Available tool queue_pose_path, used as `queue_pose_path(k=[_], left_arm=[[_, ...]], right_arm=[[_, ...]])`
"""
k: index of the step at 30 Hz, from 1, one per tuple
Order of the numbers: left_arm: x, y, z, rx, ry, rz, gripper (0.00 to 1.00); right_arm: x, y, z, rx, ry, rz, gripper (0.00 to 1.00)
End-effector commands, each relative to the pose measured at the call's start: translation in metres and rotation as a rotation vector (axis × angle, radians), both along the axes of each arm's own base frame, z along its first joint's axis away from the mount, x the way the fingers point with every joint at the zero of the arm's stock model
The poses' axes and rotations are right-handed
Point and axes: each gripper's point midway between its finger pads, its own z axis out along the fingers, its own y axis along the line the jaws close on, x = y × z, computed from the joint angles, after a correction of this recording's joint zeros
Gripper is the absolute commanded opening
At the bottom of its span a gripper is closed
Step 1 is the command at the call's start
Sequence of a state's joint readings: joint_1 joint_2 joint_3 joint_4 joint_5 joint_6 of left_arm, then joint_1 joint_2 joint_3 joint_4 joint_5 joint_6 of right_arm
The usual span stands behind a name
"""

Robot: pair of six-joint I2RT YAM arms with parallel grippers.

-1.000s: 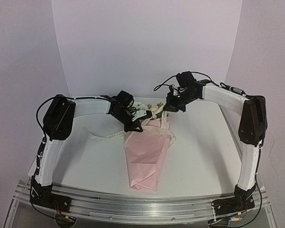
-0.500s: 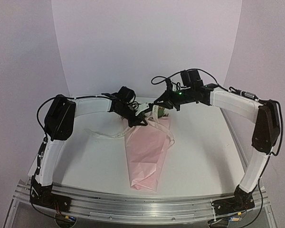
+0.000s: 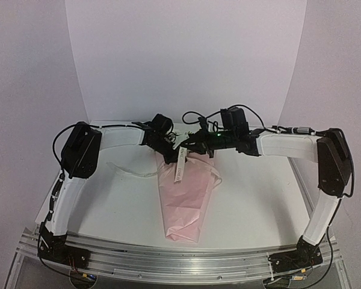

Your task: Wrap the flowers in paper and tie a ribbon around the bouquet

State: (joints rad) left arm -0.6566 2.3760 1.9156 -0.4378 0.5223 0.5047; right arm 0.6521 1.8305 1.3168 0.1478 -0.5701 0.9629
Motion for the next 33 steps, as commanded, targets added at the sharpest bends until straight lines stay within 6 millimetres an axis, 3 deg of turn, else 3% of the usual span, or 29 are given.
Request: queue_pose_path(k=[1, 3, 7, 11, 14, 19, 23, 27, 33], left_arm=[[0.012, -0.009, 0.025, -0.059, -0.026, 0.032, 0.0], [0.012, -0.01, 0.028, -0.064, -0.025, 0.031, 0.0], [0.01, -0.01, 0.036, -0.084, -0.022, 0.025, 0.0], [0.006, -0.011, 0.052, -0.114, -0.021, 0.025, 0.0], [0.0, -0.011, 0.063, -0.141, -0.018, 0.017, 0.0], [-0.015, -0.012, 0.078, -0.18, 0.033, -0.02, 0.0], [-0.04, -0.015, 0.082, -0.208, 0.109, -0.076, 0.0], [-0.073, -0.018, 0.063, -0.179, 0.163, -0.142, 0.0], [-0.101, -0.012, 0.027, -0.125, 0.253, -0.151, 0.0]], right_arm=[[-0.005, -0.01, -0.06, -0.152, 0.066, -0.058, 0.0], [0.001, -0.022, -0.091, -0.227, 0.087, -0.117, 0.0], [0.026, -0.026, -0.117, -0.316, 0.079, -0.176, 0.0], [0.045, -0.039, -0.152, -0.443, 0.132, -0.238, 0.0], [0.058, -0.052, -0.165, -0.489, 0.146, -0.317, 0.0], [0.077, -0.058, -0.167, -0.522, 0.113, -0.392, 0.0], [0.084, -0.045, -0.162, -0.48, 0.098, -0.37, 0.05], [0.084, -0.04, -0.15, -0.411, 0.085, -0.374, 0.15], [0.086, -0.039, -0.122, -0.258, 0.068, -0.433, 0.3]])
